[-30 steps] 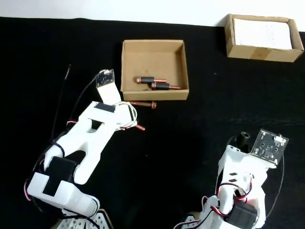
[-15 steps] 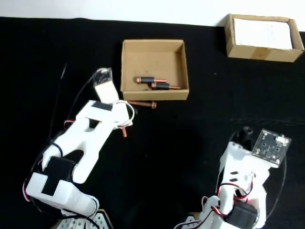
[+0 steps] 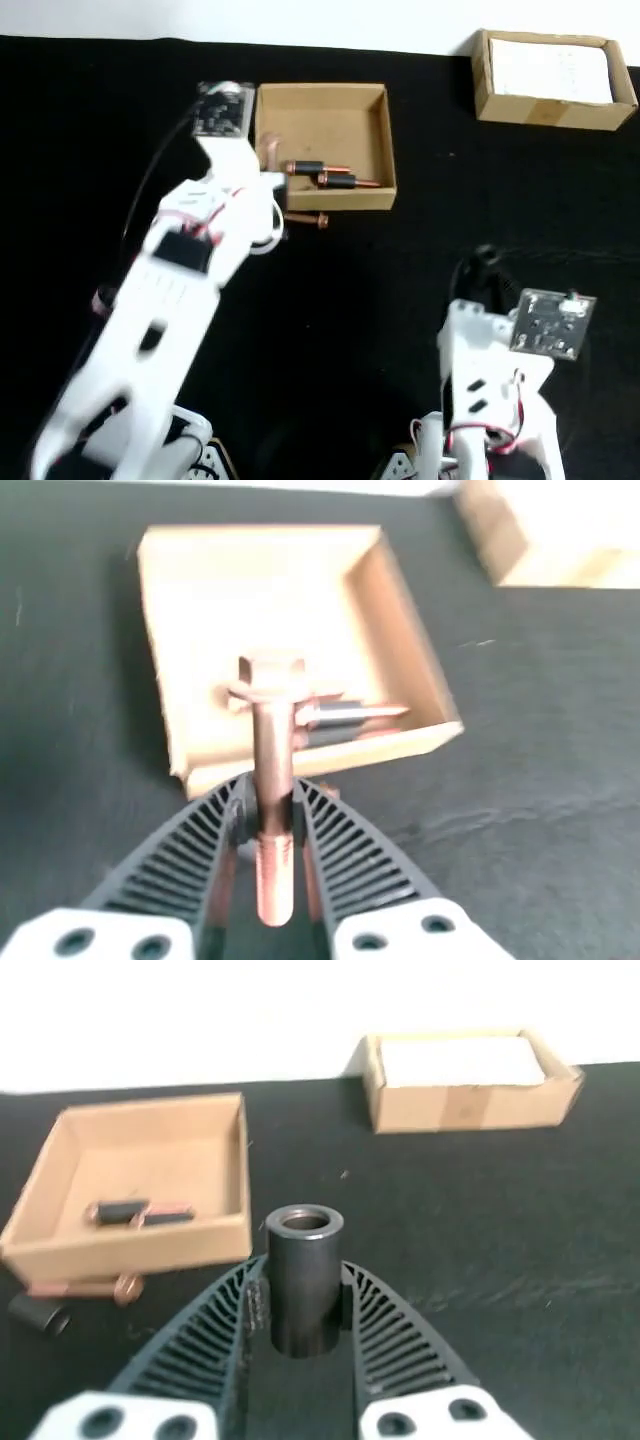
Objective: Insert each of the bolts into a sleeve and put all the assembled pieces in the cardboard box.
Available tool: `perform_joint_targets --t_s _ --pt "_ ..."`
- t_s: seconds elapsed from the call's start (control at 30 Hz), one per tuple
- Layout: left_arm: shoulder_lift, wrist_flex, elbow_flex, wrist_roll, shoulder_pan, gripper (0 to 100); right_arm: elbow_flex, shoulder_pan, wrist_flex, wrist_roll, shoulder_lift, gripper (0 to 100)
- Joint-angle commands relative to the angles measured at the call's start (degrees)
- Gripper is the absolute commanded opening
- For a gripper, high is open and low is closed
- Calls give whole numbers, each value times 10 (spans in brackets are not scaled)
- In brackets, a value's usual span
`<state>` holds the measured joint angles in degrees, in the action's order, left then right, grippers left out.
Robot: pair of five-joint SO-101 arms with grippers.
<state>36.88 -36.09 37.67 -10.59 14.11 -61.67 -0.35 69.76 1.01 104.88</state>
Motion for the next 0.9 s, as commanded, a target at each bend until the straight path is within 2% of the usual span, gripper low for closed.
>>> perform_joint_targets --t_s 0.0,0.17,0.27,0.4,0.63,0.87 --pt "105 -3 15 25 29 9 29 -28 56 -2 0 7" --pt "239 -1 100 59 66 9 -38 -74 42 -2 0 7" --pt "306 10 175 74 89 9 -97 -105 -32 -2 0 7" --pt "378 91 272 71 102 9 -168 -142 -154 -1 0 7" --pt "405 191 322 69 105 9 -270 -208 -335 -2 0 7" --pt "389 273 321 69 160 10 -360 -260 -492 -2 0 7"
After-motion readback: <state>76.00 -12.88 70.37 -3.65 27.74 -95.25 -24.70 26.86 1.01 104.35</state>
